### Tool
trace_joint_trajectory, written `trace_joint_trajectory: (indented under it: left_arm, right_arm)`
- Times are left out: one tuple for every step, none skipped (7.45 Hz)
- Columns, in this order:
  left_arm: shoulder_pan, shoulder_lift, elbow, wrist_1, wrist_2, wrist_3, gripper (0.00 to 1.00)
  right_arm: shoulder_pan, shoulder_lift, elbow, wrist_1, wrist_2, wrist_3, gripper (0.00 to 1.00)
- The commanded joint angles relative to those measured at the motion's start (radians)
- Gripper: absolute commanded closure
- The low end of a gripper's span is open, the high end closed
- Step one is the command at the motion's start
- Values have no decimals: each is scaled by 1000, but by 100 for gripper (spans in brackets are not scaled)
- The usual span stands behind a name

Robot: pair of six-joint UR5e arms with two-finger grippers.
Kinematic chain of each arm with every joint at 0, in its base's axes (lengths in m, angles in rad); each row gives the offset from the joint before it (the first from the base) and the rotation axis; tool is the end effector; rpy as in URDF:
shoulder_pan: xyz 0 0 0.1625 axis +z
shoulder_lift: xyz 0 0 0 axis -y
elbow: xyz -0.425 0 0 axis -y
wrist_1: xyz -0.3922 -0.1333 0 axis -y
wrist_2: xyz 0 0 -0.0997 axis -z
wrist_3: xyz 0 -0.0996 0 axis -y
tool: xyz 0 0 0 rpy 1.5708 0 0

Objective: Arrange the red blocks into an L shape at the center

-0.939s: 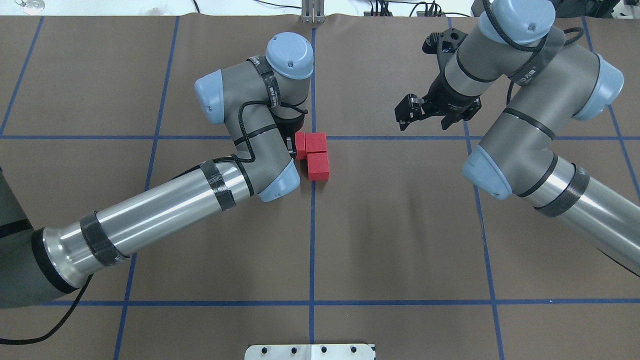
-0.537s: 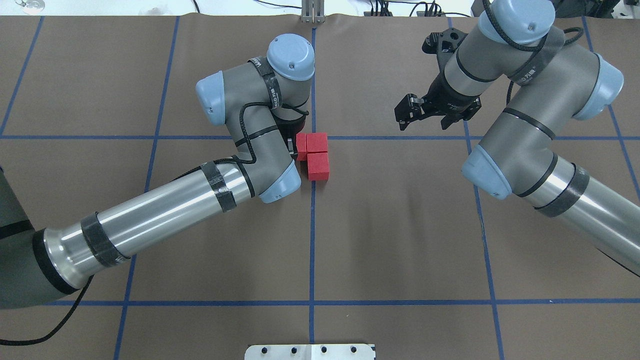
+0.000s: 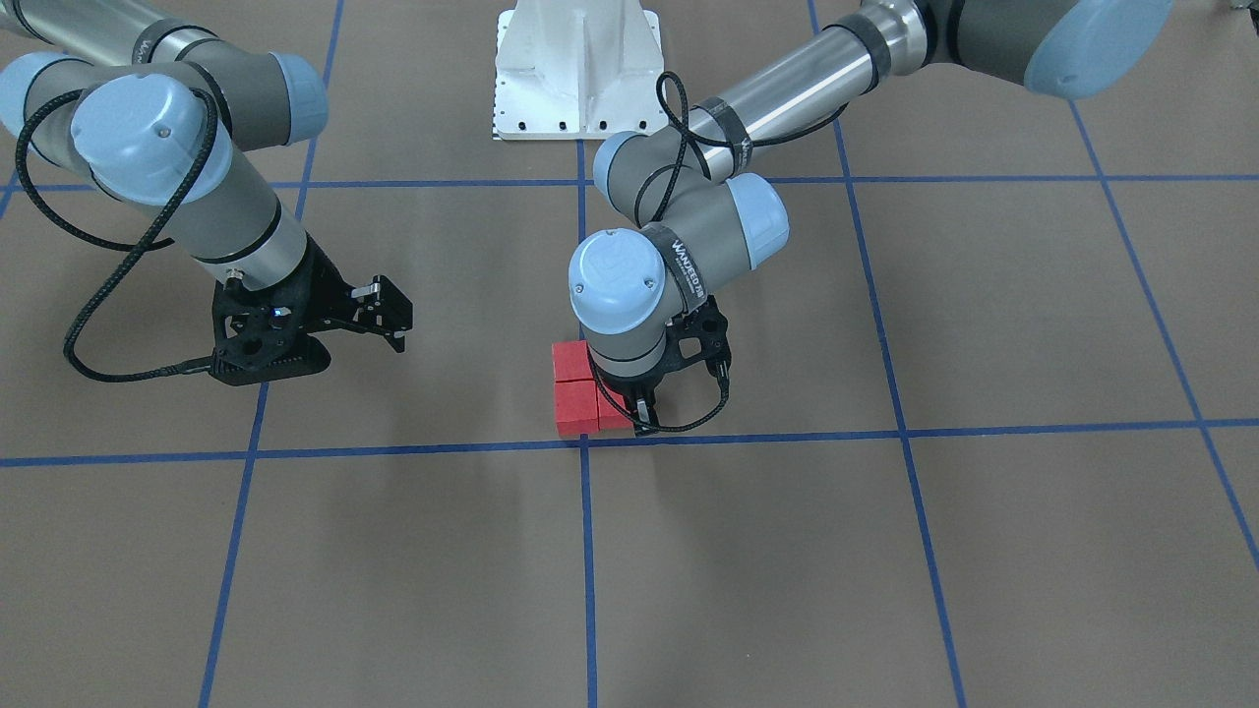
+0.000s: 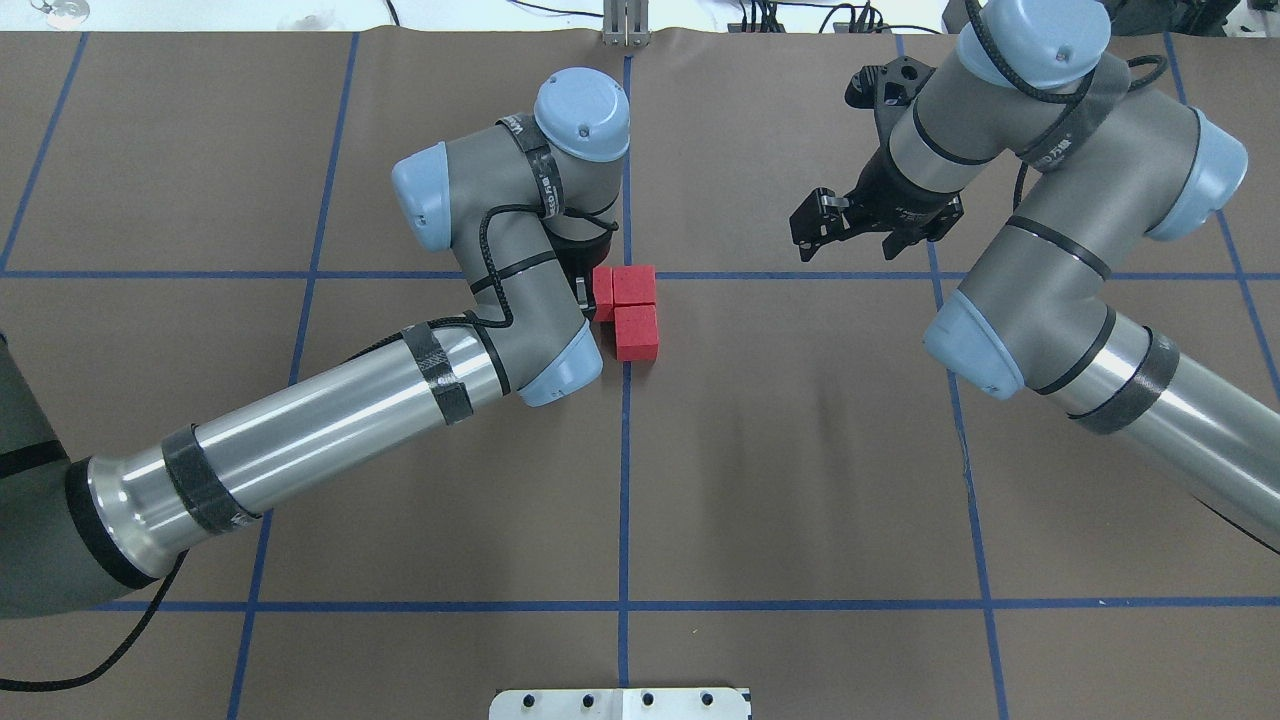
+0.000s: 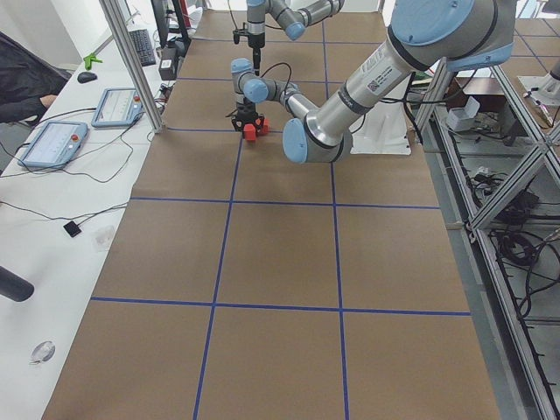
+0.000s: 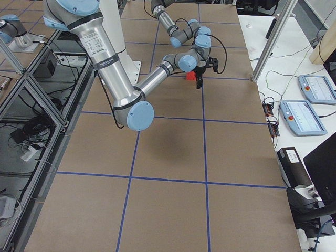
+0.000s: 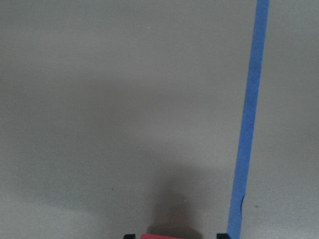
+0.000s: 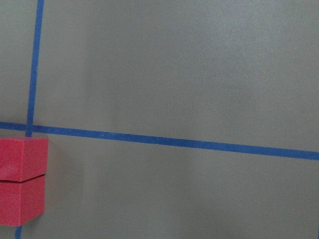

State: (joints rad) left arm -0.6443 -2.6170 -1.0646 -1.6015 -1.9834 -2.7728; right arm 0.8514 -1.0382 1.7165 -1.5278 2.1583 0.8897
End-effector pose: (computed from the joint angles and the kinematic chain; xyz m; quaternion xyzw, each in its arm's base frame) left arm 0.6135 -0.5776 0.1966 -0.2648 0.2108 -0.7142 0.6126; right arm -0.3701 -0.5410 0.2790 0.0390 -0.4312 -0.0256 0.9010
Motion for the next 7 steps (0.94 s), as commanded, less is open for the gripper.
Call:
trace_joint_trajectory:
  left_arm:
    - [0,2,0,0,0,-1,40]
    - [0,0,0,0,0,-1,38]
    - [0,0,-2,-2,0,-2,37]
    - [0,-2,0,-2,0,-2,24]
    - [6,-2,-2,-2,0,-2,1]
    - [8,-6,-2,-2,0,-2,1]
    - [6,-6,-2,-2,0,-1,1]
  right_arm:
    - [0,1,0,0,0,0,1]
    - [0,1,0,1,0,0,1]
    - [0,1,-2,2,-2,0,1]
    - [2,1,0,2,0,-3,1]
    - [6,0,-2,2,0,-6,1]
    - [6,0,0,2,0,-6,1]
    - [6,0,-2,2,0,-6,1]
